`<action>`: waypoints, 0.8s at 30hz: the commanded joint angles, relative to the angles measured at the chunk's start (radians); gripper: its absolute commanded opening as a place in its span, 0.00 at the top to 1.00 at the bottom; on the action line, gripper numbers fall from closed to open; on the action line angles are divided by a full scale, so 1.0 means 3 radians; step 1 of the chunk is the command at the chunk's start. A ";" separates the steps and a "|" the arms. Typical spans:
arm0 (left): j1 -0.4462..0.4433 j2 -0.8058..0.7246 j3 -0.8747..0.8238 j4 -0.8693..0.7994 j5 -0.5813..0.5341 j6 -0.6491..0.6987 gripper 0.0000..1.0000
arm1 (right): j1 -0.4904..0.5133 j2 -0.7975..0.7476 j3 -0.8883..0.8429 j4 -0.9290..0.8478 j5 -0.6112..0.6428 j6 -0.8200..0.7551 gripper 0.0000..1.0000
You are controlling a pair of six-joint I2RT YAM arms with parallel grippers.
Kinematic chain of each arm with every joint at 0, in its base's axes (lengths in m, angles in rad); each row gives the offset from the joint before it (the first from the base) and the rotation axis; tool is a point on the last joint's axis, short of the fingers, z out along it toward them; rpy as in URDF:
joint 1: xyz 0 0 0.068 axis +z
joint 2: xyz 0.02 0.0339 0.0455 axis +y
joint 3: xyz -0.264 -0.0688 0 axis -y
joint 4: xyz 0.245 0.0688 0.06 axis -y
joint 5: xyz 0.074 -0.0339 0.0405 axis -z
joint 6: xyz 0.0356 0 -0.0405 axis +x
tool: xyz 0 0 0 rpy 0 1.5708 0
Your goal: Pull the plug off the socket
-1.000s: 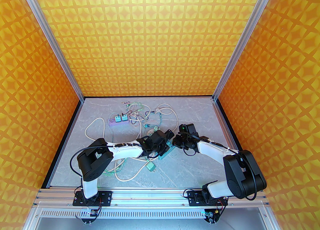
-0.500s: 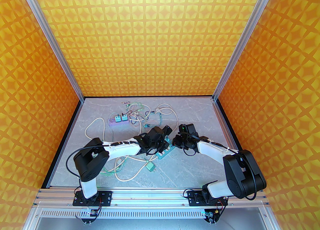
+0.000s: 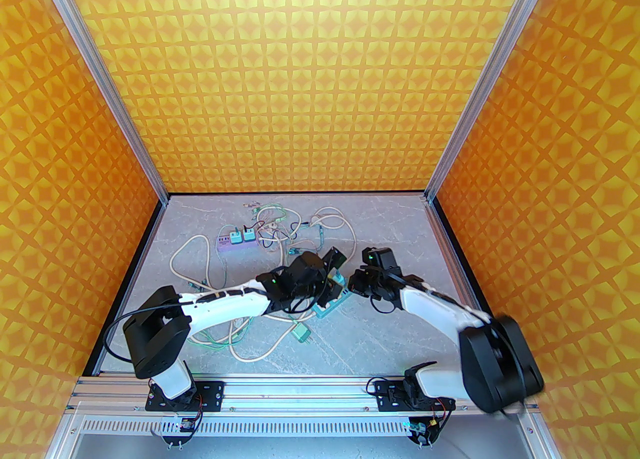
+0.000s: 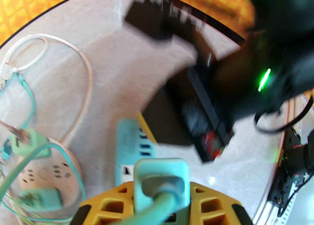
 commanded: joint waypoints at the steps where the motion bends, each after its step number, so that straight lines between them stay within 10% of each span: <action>1: -0.0115 -0.0078 -0.0123 0.0022 0.0074 -0.0105 0.87 | 0.0001 -0.0355 0.0092 -0.0201 0.0274 0.0015 1.00; 16: -0.0443 0.0404 0.0000 -0.0399 0.0088 0.0027 0.78 | 0.0004 -0.1110 0.0047 -0.0774 0.0953 0.0032 1.00; 24: -0.0473 0.0506 0.0050 -0.0461 0.0091 -0.0025 0.48 | 0.0004 -0.1228 0.0023 -0.0848 0.0944 0.0000 0.97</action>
